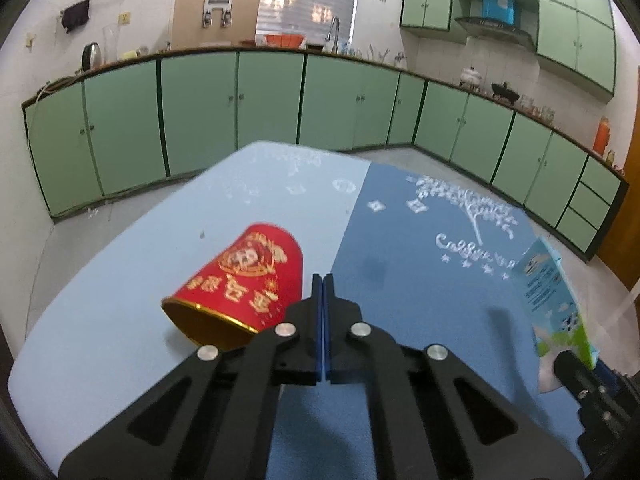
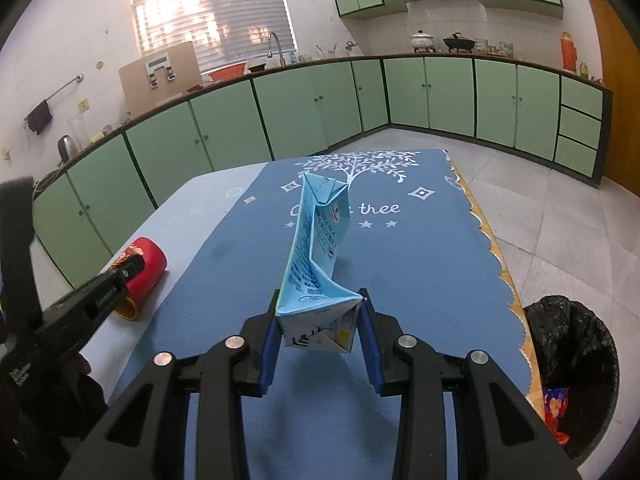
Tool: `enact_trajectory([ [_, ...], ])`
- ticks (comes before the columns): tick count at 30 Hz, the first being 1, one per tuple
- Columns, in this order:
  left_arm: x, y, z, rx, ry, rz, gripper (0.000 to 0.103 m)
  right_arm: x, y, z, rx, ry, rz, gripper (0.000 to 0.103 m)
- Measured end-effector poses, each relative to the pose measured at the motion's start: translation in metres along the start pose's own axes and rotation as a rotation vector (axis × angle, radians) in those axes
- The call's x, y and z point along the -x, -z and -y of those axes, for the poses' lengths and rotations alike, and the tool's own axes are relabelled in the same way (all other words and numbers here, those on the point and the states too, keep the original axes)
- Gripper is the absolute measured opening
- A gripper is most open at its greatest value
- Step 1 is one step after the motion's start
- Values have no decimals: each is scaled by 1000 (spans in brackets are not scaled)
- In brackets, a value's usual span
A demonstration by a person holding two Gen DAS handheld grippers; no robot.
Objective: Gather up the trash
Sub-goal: 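Grasp the blue milk carton with the right tool while the left tool grasps the red cup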
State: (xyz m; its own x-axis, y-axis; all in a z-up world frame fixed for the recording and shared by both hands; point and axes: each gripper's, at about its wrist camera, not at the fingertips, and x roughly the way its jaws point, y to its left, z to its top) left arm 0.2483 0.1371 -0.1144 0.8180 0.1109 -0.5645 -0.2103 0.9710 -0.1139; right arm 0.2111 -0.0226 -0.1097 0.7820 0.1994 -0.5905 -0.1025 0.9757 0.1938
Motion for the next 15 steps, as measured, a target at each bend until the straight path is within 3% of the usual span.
enact_trajectory([
  [5,23,-4,12,-30,27,63,0,8,-2,-1,10,2,16,35],
  [9,35,5,19,-39,14,57,0,14,-3,-3,28,7,20,35],
  [12,39,15,7,-9,-12,35,6,15,-1,-5,41,17,13,35],
  [14,42,21,-4,12,-30,26,25,14,0,-6,42,23,6,35],
  [15,43,23,-10,21,-30,25,29,13,0,-7,42,24,3,35],
])
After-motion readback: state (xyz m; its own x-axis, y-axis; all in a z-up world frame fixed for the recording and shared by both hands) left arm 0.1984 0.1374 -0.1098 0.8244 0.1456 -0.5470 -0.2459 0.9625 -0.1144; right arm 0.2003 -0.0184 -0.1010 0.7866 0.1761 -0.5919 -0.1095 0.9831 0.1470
